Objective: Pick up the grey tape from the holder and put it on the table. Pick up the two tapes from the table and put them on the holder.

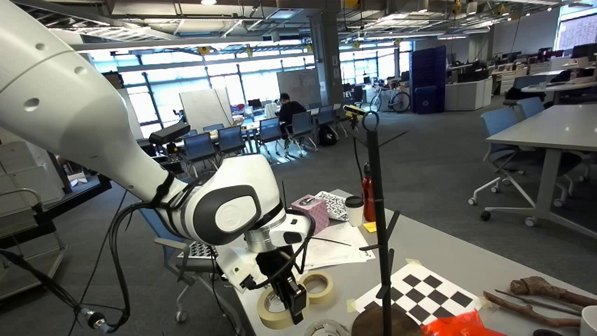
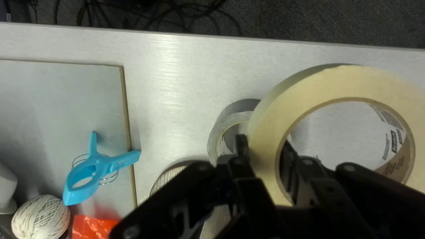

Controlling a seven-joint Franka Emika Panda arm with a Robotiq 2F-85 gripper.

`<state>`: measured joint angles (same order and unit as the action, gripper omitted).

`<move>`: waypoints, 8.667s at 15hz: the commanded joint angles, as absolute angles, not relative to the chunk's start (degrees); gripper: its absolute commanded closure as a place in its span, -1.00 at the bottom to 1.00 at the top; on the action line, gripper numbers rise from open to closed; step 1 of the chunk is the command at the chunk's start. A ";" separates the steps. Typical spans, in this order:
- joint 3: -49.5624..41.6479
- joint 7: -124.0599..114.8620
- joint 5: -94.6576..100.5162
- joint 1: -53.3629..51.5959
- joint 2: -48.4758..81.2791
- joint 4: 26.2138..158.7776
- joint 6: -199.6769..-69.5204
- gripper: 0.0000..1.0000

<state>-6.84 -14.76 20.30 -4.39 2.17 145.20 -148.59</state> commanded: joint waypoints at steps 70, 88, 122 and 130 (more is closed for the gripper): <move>-12.95 -1.76 -8.08 11.54 -28.54 151.66 -162.99 0.49; -18.39 1.96 -12.97 4.34 -27.94 148.08 -164.01 0.87; -27.25 3.69 -17.92 -6.43 -13.61 139.12 -164.57 0.87; -28.21 3.47 -17.89 -7.60 -11.61 137.97 -164.26 0.87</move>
<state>-26.77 1.19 -15.33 -5.81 -13.01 140.09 -164.54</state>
